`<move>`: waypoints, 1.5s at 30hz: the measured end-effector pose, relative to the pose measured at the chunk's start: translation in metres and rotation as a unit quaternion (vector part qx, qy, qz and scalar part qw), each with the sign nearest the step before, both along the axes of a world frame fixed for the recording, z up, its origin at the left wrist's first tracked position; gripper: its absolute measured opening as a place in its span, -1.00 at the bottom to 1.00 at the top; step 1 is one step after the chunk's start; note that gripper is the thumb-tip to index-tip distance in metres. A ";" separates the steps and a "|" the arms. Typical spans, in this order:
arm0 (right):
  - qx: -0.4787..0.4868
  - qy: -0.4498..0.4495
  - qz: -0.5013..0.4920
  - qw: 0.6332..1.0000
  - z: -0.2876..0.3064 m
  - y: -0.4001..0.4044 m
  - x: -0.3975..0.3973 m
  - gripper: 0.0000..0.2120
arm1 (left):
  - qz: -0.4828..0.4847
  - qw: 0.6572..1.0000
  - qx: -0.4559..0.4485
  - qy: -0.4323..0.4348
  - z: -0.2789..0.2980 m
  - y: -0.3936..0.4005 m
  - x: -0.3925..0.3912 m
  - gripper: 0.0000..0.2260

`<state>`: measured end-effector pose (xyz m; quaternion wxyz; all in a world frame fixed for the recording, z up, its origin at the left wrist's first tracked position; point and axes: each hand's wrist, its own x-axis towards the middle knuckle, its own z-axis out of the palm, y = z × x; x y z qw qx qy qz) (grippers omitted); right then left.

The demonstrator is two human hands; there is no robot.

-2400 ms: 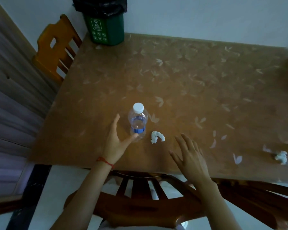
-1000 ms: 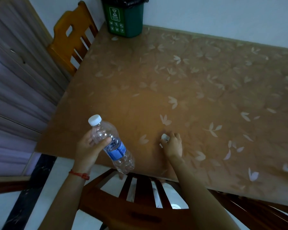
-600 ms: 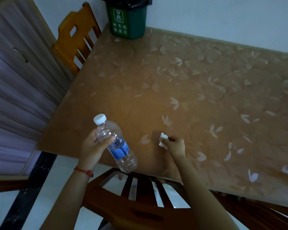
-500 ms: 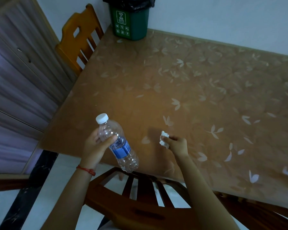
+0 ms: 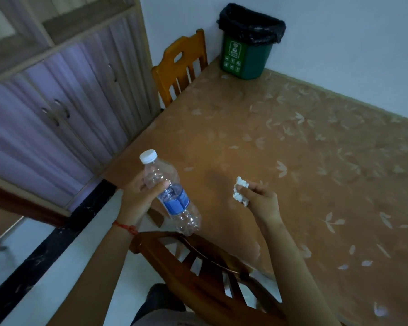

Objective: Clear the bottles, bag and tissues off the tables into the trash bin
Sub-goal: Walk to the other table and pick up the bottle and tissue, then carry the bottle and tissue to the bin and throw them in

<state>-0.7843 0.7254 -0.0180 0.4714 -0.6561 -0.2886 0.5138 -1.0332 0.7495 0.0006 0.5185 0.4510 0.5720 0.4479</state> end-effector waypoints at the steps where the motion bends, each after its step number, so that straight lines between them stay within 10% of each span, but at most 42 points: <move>1: 0.004 0.007 0.016 1.000 0.004 0.001 -0.004 -0.91 | 0.026 1.000 0.008 -0.007 0.000 -0.006 -0.005 -0.79; 24: 0.034 0.020 0.407 0.913 0.046 -0.058 -0.233 -0.93 | 0.439 0.895 0.028 -0.076 0.033 -0.236 -0.167 -0.78; 45: 0.009 -0.004 0.536 0.844 0.035 -0.151 -0.405 -0.79 | 0.508 0.859 -0.039 -0.057 0.007 -0.368 -0.292 -0.89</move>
